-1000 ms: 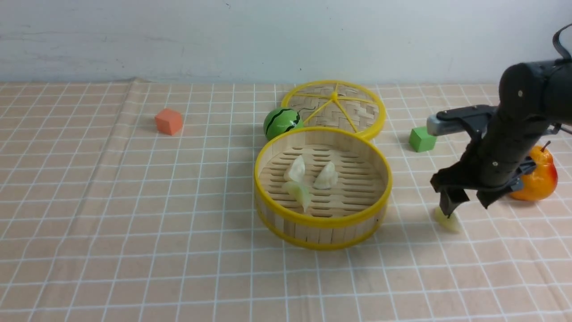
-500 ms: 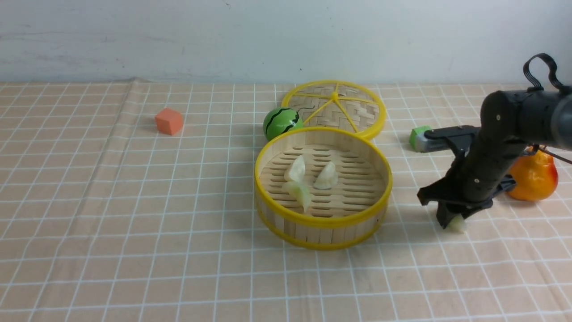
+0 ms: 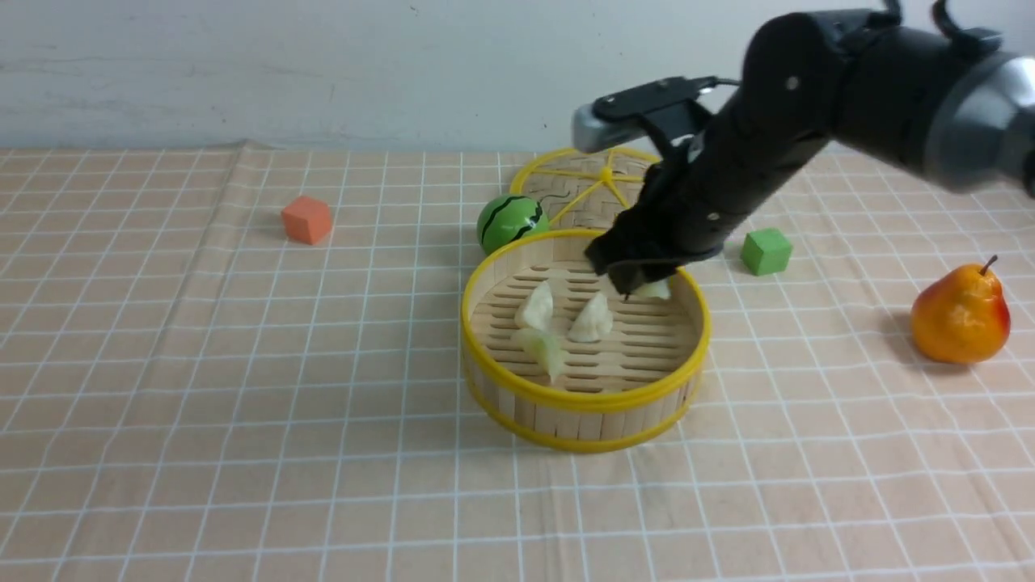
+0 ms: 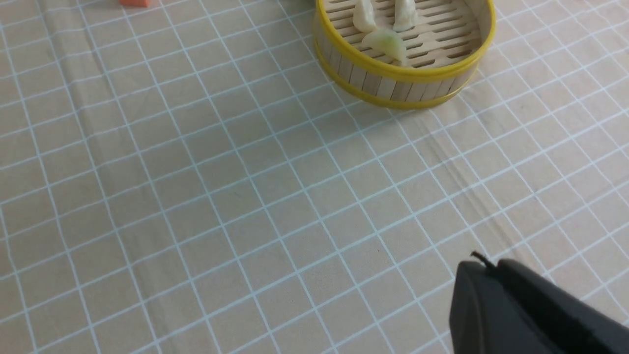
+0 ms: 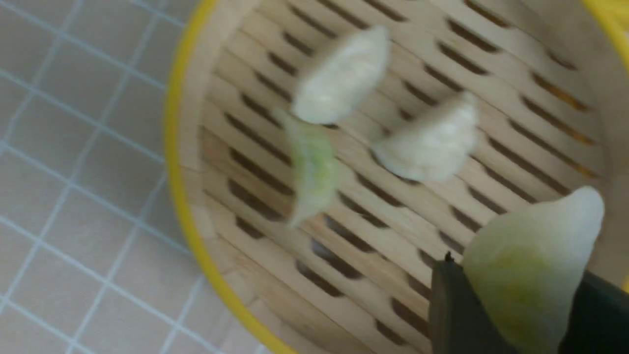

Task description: Put the dumplings into the steamer on the table with the brown tablecloth.

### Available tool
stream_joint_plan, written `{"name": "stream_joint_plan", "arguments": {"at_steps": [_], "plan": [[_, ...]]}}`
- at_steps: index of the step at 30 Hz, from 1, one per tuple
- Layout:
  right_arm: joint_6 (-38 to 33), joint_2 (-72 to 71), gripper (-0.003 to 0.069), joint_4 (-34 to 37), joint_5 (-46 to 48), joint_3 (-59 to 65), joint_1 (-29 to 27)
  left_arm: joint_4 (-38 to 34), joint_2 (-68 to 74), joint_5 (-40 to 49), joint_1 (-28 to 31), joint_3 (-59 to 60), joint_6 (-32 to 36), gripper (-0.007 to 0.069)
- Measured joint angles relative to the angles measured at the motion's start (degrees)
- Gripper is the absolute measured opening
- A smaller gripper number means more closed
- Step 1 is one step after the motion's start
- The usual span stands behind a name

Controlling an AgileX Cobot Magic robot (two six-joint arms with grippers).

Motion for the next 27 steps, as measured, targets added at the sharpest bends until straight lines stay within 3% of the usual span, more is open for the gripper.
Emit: {"name": "stream_joint_plan", "arguments": {"at_steps": [10,16,20,25,27], "plan": [[5.46,8.48,0.0221,-5.17,-0.73,0.00,0.98,0.00,0.00,0.00,0.00,0.00,0.05,0.0037],[6.36,9.79,0.0379,-5.83,-1.42,0.00,0.98,0.00,0.00,0.00,0.00,0.07,1.04,0.0038],[7.47,8.31,0.0433,-5.84,0.23,0.00,0.98,-1.03,-0.96,0.00,0.00,2.36,3.42,0.0038],[7.47,2.18,0.0407,-4.90,3.39,0.00,0.98,-3.18,-6.01,-2.92,0.00,11.79,4.07,0.0045],[7.80,-3.81,0.0353,-4.08,4.44,0.54,1.12,-4.91,-11.48,-8.71,0.00,19.21,4.25,0.0047]]}}
